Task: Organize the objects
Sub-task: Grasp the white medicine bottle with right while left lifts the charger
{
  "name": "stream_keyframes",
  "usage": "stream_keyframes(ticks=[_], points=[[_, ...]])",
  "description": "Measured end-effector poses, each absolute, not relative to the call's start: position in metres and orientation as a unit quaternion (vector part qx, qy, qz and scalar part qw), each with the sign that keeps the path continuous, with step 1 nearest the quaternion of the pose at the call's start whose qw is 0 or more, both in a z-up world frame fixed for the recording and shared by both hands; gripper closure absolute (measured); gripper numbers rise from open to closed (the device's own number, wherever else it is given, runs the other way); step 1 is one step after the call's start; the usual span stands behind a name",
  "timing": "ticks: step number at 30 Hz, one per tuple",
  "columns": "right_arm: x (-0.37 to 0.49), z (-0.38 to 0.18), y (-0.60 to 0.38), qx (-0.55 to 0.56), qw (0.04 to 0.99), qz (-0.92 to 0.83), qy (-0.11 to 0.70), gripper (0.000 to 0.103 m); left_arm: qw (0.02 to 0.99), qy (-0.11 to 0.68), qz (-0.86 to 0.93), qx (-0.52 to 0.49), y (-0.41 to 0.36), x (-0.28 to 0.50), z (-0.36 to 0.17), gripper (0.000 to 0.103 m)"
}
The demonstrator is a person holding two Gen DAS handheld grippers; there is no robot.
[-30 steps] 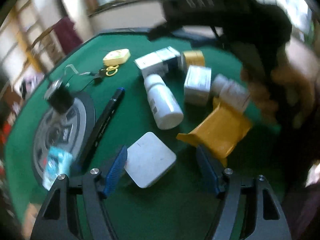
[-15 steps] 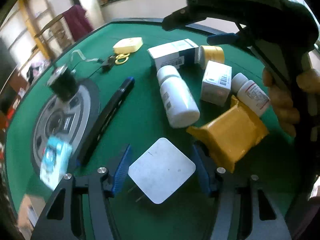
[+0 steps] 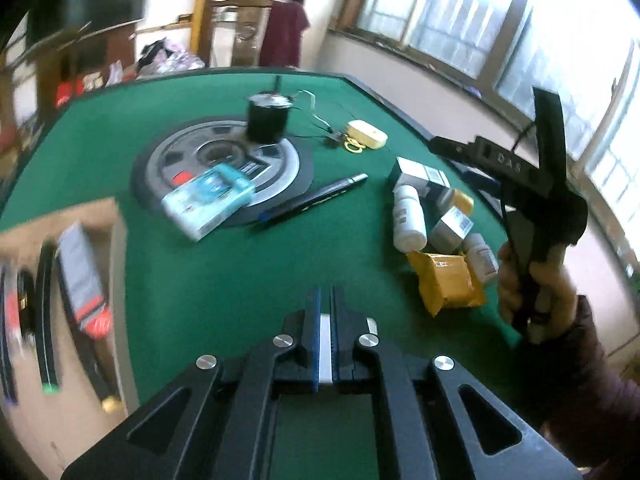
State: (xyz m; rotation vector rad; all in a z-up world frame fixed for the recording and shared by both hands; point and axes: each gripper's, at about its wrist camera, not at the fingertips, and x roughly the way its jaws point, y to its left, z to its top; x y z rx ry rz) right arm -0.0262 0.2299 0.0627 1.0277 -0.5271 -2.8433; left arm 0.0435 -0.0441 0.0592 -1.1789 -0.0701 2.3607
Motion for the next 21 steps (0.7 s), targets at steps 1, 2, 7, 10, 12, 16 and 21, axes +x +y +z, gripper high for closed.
stream_keyframes(ticks=[1, 2, 7, 10, 12, 16, 21], points=[[-0.025, 0.065, 0.227, 0.331, 0.035, -0.929, -0.163, 0.0, 0.251, -0.024, 0.866, -0.432, -0.048, 0.048, 0.059, 0.091], [-0.023, 0.068, 0.224, 0.334, 0.028, -0.93, -0.154, 0.0, 0.254, -0.019, 0.865, -0.433, -0.048, 0.053, 0.057, 0.083], [-0.008, 0.072, 0.21, 0.365, 0.068, -0.914, -0.162, 0.0, 0.252, -0.029, 0.865, -0.433, -0.052, 0.063, 0.055, 0.039], [-0.01, 0.066, 0.202, 0.405, 0.103, -0.891, -0.178, 0.0, 0.235, -0.054, 0.861, -0.448, -0.053, 0.061, 0.046, 0.039], [-0.017, 0.061, 0.195, 0.436, 0.118, -0.874, -0.183, 0.0, 0.229, -0.065, 0.859, -0.454, -0.054, 0.063, 0.041, 0.039], [-0.031, 0.054, 0.172, 0.479, 0.098, -0.862, -0.132, 0.0, 0.232, -0.097, 0.861, -0.442, -0.066, 0.075, 0.041, 0.039], [-0.046, 0.044, 0.146, 0.499, 0.048, -0.864, -0.056, 0.008, 0.231, -0.105, 0.856, -0.451, -0.075, 0.08, 0.034, 0.039]])
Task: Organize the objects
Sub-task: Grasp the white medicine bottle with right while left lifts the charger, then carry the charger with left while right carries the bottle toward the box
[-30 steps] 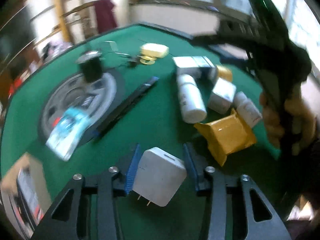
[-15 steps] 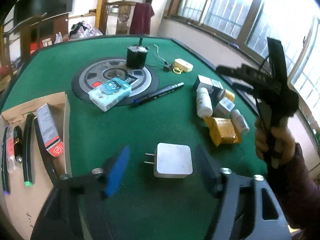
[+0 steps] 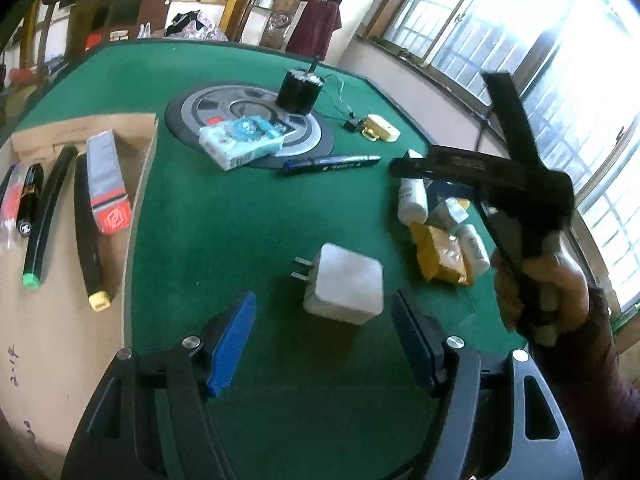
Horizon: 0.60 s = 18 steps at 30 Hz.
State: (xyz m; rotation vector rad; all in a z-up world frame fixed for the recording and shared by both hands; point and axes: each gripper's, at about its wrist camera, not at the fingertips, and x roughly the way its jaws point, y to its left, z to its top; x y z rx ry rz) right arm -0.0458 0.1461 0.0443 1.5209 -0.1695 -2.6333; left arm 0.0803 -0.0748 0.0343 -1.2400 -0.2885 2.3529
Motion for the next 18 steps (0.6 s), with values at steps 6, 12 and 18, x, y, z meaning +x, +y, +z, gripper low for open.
stream_keyframes(ticks=[6, 12, 18], points=[[-0.049, 0.024, 0.132, 0.516, 0.043, -0.855, -0.018, 0.072, 0.234, -0.086, 0.859, -0.448, -0.071, 0.086, 0.034, 0.039], [-0.028, 0.024, 0.131, 0.51, 0.08, -0.856, -0.028, 0.072, 0.227, -0.053, 0.858, -0.457, -0.044, 0.079, 0.031, 0.039], [-0.016, 0.023, 0.127, 0.503, 0.098, -0.858, -0.028, 0.071, 0.211, -0.006, 0.865, -0.456, -0.004, 0.063, 0.02, 0.037]])
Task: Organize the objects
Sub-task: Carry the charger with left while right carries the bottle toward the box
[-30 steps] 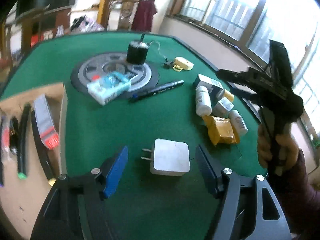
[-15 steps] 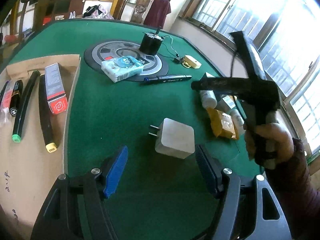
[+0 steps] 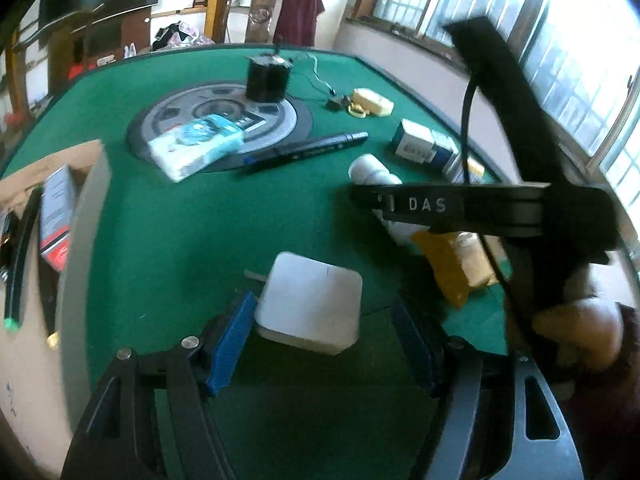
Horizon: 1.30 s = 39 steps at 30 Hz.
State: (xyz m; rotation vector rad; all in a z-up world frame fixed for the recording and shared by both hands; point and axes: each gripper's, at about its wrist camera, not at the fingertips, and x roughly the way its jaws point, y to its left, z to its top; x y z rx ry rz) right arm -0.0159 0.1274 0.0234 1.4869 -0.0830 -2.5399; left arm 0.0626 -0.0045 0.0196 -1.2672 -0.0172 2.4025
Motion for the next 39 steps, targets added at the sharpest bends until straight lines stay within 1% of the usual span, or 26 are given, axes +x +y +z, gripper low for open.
stream_keyframes(ticks=[3, 4, 6, 8, 13, 19, 23, 29, 33, 36, 39], points=[[-0.013, 0.024, 0.127, 0.501, 0.107, -0.858, -0.032, 0.071, 0.203, 0.029, 0.864, -0.459, 0.006, 0.06, 0.011, 0.039], [-0.013, 0.024, 0.127, 0.499, 0.108, -0.859, -0.03, 0.071, 0.203, 0.021, 0.863, -0.463, 0.005, 0.059, 0.011, 0.05], [-0.012, 0.023, 0.125, 0.494, 0.111, -0.862, -0.027, 0.071, 0.199, 0.015, 0.864, -0.463, 0.001, 0.056, 0.011, 0.055], [-0.011, 0.023, 0.125, 0.493, 0.114, -0.862, -0.027, 0.071, 0.2, 0.001, 0.861, -0.467, -0.005, 0.056, 0.011, 0.057], [-0.008, 0.024, 0.13, 0.488, 0.161, -0.855, -0.07, 0.072, 0.2, -0.028, 0.863, -0.462, -0.016, 0.059, 0.018, 0.059], [-0.001, 0.031, 0.133, 0.481, 0.175, -0.853, -0.101, 0.072, 0.191, -0.035, 0.885, -0.424, -0.034, 0.071, 0.041, 0.06], [0.003, 0.04, 0.126, 0.476, 0.186, -0.852, -0.113, 0.072, 0.188, -0.056, 0.893, -0.406, -0.054, 0.079, 0.054, 0.06], [0.015, 0.063, 0.099, 0.458, 0.213, -0.858, -0.098, 0.071, 0.173, -0.087, 0.909, -0.368, -0.1, 0.096, 0.085, 0.06], [0.024, 0.083, 0.075, 0.437, 0.241, -0.862, -0.089, 0.071, 0.139, -0.107, 0.921, -0.347, -0.146, 0.106, 0.1, 0.059], [0.027, 0.097, 0.051, 0.43, 0.269, -0.858, -0.081, 0.071, 0.102, -0.109, 0.928, -0.343, -0.176, 0.106, 0.101, 0.059], [0.029, 0.104, 0.024, 0.433, 0.3, -0.847, -0.072, 0.071, 0.061, -0.116, 0.926, -0.354, -0.21, 0.103, 0.091, 0.059]])
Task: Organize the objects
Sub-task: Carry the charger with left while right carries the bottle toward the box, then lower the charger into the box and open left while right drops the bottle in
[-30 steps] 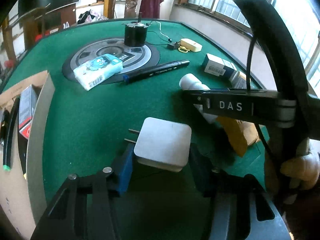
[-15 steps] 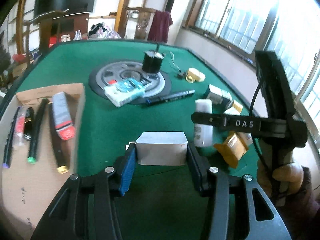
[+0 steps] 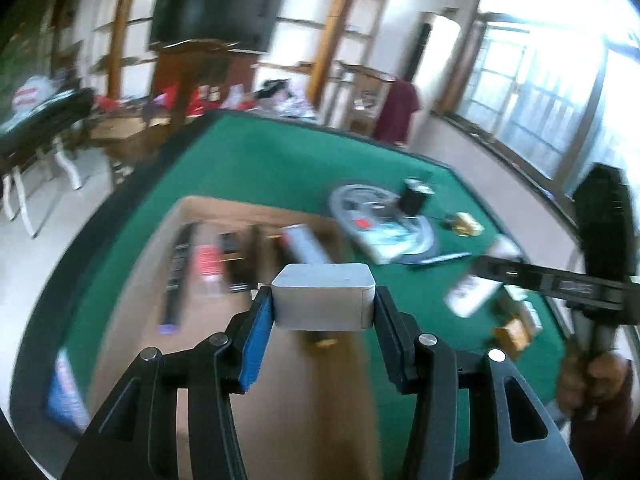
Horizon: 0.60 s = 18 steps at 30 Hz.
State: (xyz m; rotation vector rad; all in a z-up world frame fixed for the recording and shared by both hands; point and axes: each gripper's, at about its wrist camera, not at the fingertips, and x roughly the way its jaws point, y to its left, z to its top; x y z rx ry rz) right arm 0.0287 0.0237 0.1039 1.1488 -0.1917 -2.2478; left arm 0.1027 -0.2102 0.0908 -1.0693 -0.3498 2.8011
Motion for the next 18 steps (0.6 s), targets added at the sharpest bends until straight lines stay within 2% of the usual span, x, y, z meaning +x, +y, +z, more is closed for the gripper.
stream_keyframes(ticks=[9, 18], points=[[0.032, 0.083, -0.058, 0.475, 0.37, -0.797, -0.046, 0.071, 0.011, -0.108, 0.911, -0.397, -0.258, 0.085, 0.045, 0.059], [0.015, 0.035, -0.123, 0.532, 0.357, -0.768, -0.003, 0.071, -0.012, -0.081, 0.903, -0.422, -0.265, 0.074, 0.022, 0.059]])
